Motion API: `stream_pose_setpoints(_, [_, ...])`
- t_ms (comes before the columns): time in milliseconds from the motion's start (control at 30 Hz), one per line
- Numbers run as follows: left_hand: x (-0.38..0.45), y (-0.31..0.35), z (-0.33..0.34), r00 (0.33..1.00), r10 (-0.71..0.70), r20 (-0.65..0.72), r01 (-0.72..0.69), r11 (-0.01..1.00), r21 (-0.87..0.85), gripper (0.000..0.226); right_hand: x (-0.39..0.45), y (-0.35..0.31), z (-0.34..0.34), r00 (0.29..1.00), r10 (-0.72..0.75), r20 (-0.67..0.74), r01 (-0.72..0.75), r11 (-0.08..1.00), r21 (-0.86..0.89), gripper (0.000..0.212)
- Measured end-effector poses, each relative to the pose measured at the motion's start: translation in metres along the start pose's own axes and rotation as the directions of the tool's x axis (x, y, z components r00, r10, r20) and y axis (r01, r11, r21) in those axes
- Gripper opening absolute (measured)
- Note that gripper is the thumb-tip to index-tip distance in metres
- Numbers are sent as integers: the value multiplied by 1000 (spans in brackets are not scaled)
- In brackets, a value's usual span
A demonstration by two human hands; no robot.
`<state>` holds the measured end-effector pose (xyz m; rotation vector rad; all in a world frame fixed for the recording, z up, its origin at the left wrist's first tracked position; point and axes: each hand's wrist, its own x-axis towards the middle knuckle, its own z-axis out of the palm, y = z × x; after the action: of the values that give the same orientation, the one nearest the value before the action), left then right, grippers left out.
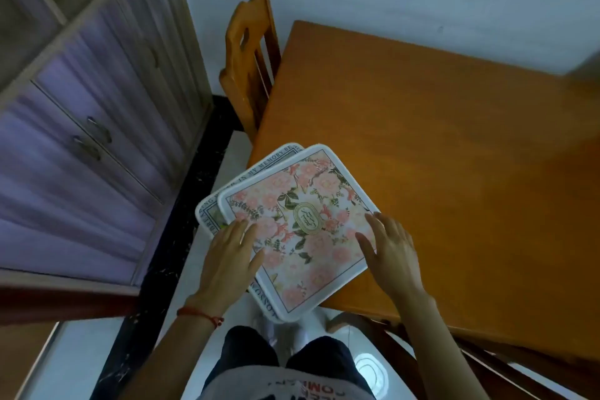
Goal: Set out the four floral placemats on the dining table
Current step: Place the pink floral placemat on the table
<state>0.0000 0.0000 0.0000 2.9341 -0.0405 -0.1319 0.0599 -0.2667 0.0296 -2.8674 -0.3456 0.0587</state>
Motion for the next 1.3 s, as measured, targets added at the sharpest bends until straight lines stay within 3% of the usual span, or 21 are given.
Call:
stream_pose_setpoints(67, [3,-2,1,998,-32,44,34,998,-48,55,9,-1,0,1000,11,-10,-11,1000,24,48])
stream_pose_setpoints(167, [4,-1,13,995,-102,8,101,976,-193,54,19,7,3,1000,13,18,-14,1000,12,45])
stream_pose_setpoints(400, [7,12,25,926,-373,54,342,770,-539,58,56,29,12,994,-32,102,27,999,42,44])
stream_pose_setpoints(733, [7,39,32,753,-646,126,575,552,-604,67,96,56,27,965,-137,222,121,989,82,40])
stream_pose_setpoints(1033, [15,55,27,608,-775,172,575,280,-768,47,116,79,43,962,-128,242,93,984,150,43])
stream_pose_setpoints(1200, [18,44,33,538,-804,252,631,187,-753,48,118,75,50,969,-86,233,25,967,253,40])
stream_pose_setpoints(1300, [23,44,32,470,-829,302,594,44,-803,46,120,71,52,976,-67,207,7,962,274,38])
